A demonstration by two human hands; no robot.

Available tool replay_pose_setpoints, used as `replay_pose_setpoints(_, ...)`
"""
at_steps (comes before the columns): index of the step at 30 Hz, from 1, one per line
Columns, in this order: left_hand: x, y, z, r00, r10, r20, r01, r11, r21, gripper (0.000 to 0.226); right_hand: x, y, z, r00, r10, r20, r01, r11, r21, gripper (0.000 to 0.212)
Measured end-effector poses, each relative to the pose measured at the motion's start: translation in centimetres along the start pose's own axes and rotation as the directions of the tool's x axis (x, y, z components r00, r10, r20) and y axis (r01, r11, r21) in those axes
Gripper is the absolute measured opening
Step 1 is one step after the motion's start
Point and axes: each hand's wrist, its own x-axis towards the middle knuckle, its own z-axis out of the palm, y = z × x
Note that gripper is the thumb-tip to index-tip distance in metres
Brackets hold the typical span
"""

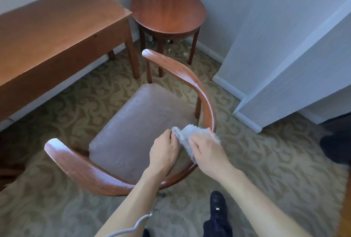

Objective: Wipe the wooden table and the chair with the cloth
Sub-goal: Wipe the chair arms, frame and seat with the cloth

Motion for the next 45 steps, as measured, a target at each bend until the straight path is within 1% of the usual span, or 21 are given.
replay_pose_setpoints(1,0.2,0.3,0.6,0.999,-0.040,-0.034,0.039,0.999,-0.019,0.036,-0.6,0.3,1.9,0.987,-0.085,0.137,0.106,0.982,-0.156,0.026)
replay_pose_setpoints(2,0.3,0.4,1.3,0.996,-0.080,-0.049,0.078,0.996,-0.038,0.039,-1.4,0.6,3.5,0.965,-0.147,0.216,0.201,0.947,-0.250,0.026)
replay_pose_setpoints(3,0.3,0.6,2.1,0.993,-0.111,-0.050,0.108,0.992,-0.061,0.041,-2.0,0.8,4.4,0.947,-0.184,0.265,0.260,0.920,-0.292,0.026)
replay_pose_setpoints(7,-1.0,2.0,5.7,0.976,-0.216,-0.027,0.207,0.960,-0.188,0.039,-1.2,3.0,3.9,0.920,-0.287,0.266,0.351,0.906,-0.235,0.032)
replay_pose_setpoints(10,-1.6,3.9,7.3,0.949,-0.302,-0.085,0.269,0.923,-0.275,0.042,0.1,5.3,1.6,0.918,-0.328,0.221,0.372,0.906,-0.200,0.030)
replay_pose_setpoints(14,-1.6,5.5,8.7,0.972,-0.217,-0.091,0.197,0.962,-0.189,0.043,4.1,9.3,-1.1,0.923,-0.325,0.206,0.377,0.871,-0.315,0.027)
replay_pose_setpoints(15,-1.5,5.5,9.0,0.972,-0.213,-0.098,0.199,0.971,-0.135,0.041,5.6,10.1,-1.5,0.926,-0.313,0.212,0.370,0.864,-0.343,0.028)
replay_pose_setpoints(18,-1.3,5.4,10.0,0.972,-0.201,-0.122,0.216,0.968,0.125,0.042,8.7,11.9,-1.9,0.929,-0.281,0.239,0.357,0.850,-0.389,0.035)
replay_pose_setpoints(19,-1.2,5.4,10.2,0.971,-0.203,-0.130,0.223,0.961,0.165,0.041,9.0,12.0,-1.7,0.929,-0.285,0.237,0.359,0.850,-0.386,0.036)
replay_pose_setpoints(21,-0.8,5.3,10.4,0.960,-0.254,-0.117,0.270,0.950,0.158,0.041,8.4,11.4,-1.3,0.928,-0.295,0.226,0.361,0.859,-0.364,0.035)
replay_pose_setpoints(23,-0.2,5.4,10.2,0.921,-0.382,-0.079,0.385,0.923,0.027,0.047,6.2,10.0,-0.4,0.924,-0.314,0.220,0.374,0.862,-0.342,0.030)
replay_pose_setpoints(25,0.3,5.2,10.0,0.871,-0.489,-0.046,0.483,0.870,-0.102,0.052,4.2,9.1,0.7,0.917,-0.372,0.144,0.397,0.887,-0.235,0.022)
replay_pose_setpoints(26,0.3,5.2,9.9,0.863,-0.505,-0.034,0.498,0.859,-0.115,0.052,3.4,8.8,1.1,0.914,-0.387,0.118,0.403,0.896,-0.184,0.020)
replay_pose_setpoints(27,0.3,5.2,9.9,0.871,-0.491,-0.028,0.487,0.869,-0.092,0.049,3.1,8.9,1.3,0.912,-0.397,0.106,0.410,0.898,-0.162,0.020)
replay_pose_setpoints(29,0.1,5.1,10.1,0.924,-0.382,-0.027,0.382,0.919,0.091,0.039,3.7,9.7,0.9,0.904,-0.414,0.104,0.426,0.892,-0.154,0.027)
replay_pose_setpoints(30,0.0,5.0,10.3,0.941,-0.337,-0.029,0.336,0.922,0.192,0.035,4.5,10.4,0.4,0.907,-0.408,0.107,0.420,0.896,-0.147,0.030)
replay_pose_setpoints(34,0.0,4.8,10.7,0.962,-0.269,-0.039,0.260,0.867,0.425,0.030,9.9,13.4,-1.4,0.929,-0.357,0.099,0.366,0.926,-0.095,0.029)
replay_pose_setpoints(37,0.2,4.7,10.8,0.968,-0.252,-0.019,0.235,0.871,0.432,0.035,11.6,13.6,-1.5,0.946,-0.309,0.095,0.316,0.947,-0.065,0.027)
replay_pose_setpoints(40,0.1,4.6,10.7,0.965,-0.263,-0.020,0.249,0.881,0.402,0.024,7.7,12.4,-0.2,0.956,-0.294,0.010,0.293,0.956,0.024,0.020)
replay_pose_setpoints(43,0.2,4.1,11.3,0.967,-0.253,-0.027,0.238,0.862,0.448,0.029,2.8,11.9,1.6,0.941,-0.338,-0.030,0.338,0.930,0.144,0.019)
replay_pose_setpoints(45,0.3,4.0,11.5,0.976,-0.217,-0.030,0.203,0.844,0.496,0.034,2.4,12.1,2.3,0.950,-0.308,-0.058,0.313,0.929,0.195,0.022)
